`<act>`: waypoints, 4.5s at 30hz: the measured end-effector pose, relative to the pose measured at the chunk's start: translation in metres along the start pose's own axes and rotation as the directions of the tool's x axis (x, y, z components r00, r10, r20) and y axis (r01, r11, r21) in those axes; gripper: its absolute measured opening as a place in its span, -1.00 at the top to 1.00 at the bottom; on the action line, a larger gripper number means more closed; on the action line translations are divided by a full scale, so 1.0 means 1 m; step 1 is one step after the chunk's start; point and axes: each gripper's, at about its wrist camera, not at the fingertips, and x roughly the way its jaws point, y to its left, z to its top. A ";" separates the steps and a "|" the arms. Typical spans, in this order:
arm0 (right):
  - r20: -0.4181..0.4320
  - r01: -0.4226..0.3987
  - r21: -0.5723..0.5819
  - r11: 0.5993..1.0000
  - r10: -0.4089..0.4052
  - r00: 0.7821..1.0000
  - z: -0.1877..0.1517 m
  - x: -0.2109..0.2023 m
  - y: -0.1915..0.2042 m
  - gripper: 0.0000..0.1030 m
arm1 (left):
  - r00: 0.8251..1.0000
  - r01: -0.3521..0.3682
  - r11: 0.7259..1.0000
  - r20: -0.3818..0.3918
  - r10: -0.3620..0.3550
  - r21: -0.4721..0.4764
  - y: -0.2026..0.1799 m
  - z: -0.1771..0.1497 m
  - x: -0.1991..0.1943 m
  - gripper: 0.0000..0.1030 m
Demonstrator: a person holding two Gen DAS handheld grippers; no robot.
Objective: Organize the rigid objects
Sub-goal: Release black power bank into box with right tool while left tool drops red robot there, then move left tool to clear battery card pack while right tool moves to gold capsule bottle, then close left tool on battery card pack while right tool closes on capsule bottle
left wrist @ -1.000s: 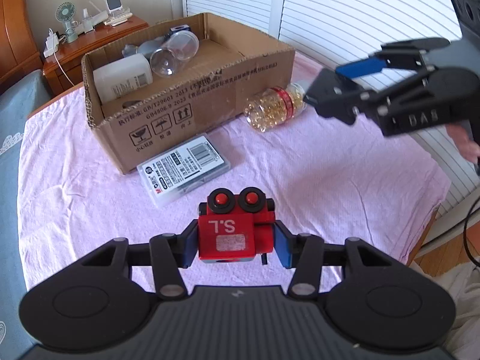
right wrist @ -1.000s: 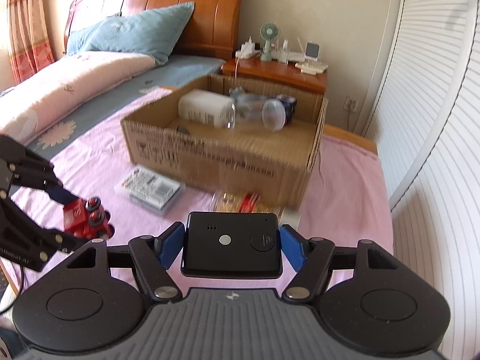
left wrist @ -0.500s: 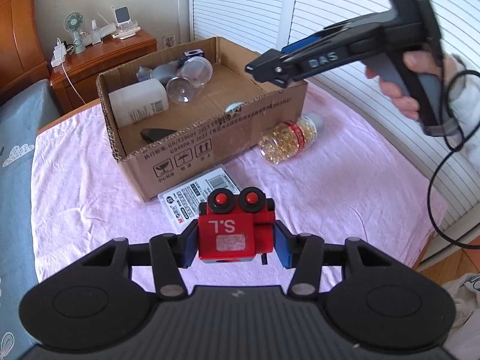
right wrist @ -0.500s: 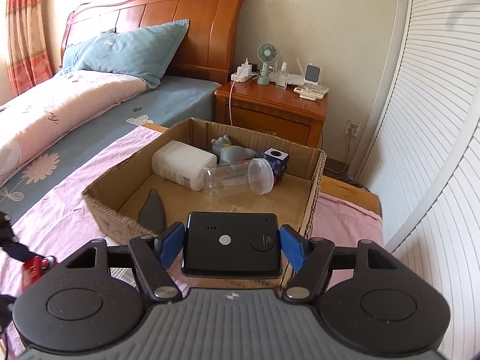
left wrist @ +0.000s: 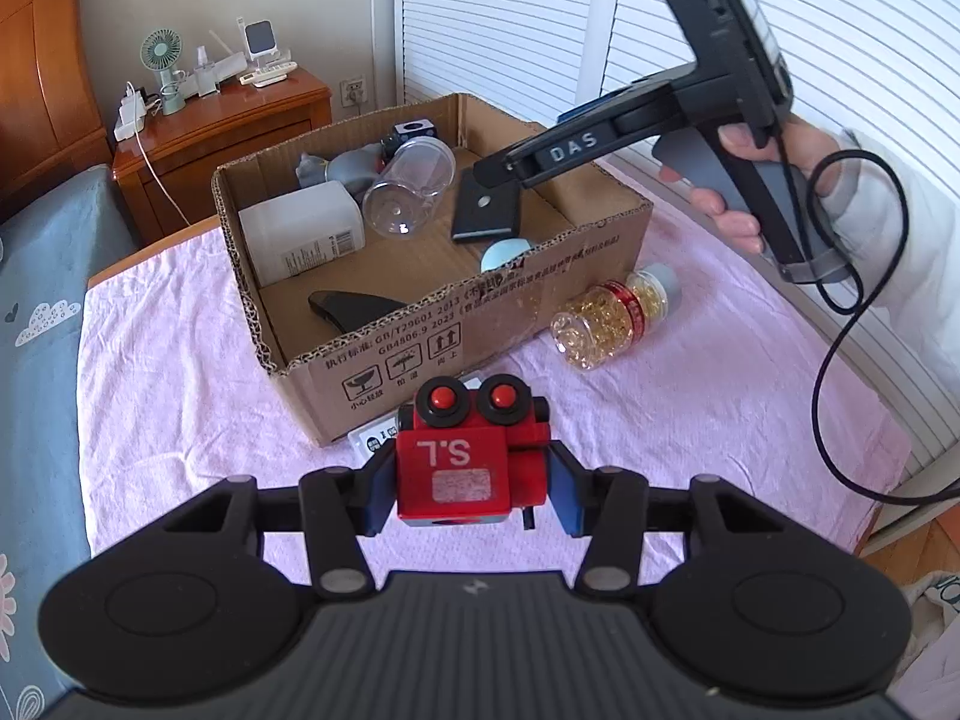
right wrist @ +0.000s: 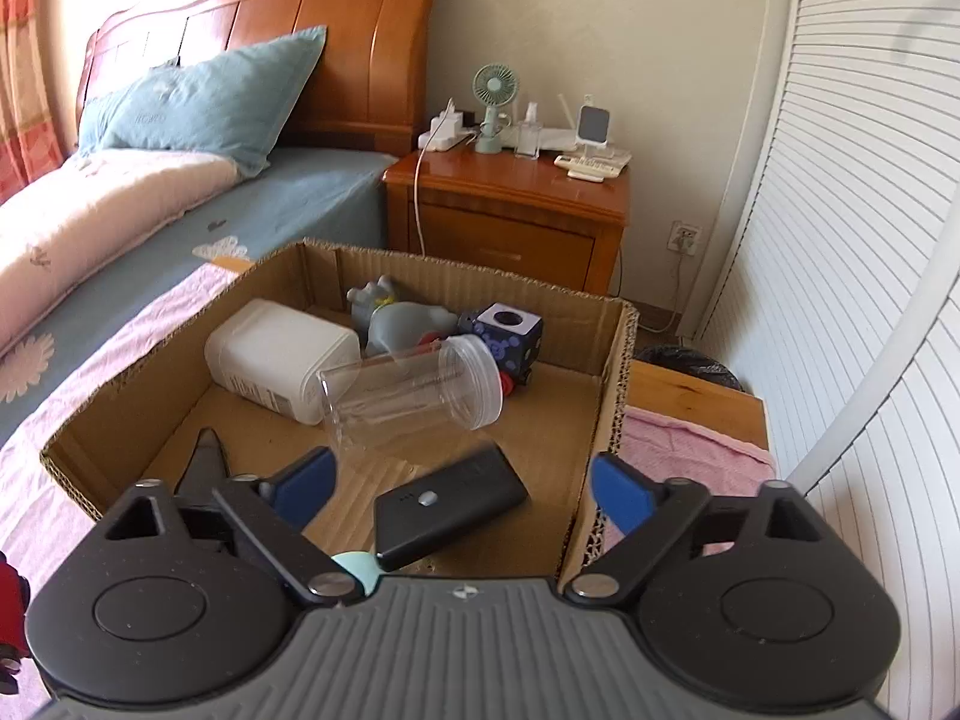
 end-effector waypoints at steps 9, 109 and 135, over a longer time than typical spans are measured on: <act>-0.036 0.055 0.092 0.994 -0.051 0.998 -0.013 -0.054 0.000 -1.00 | 1.000 -0.018 1.000 0.020 0.018 0.018 -0.005 0.018 -0.006 0.03; -0.034 0.156 0.095 0.983 -0.153 0.988 -0.104 -0.056 0.056 -1.00 | 0.942 -0.320 0.865 -0.037 0.332 -0.386 0.013 -0.019 0.088 -1.00; -0.121 0.135 0.128 0.982 -0.120 0.985 -0.130 -0.018 0.030 -1.00 | 0.930 -0.339 0.848 -0.008 0.368 -0.407 0.009 -0.023 0.088 -1.00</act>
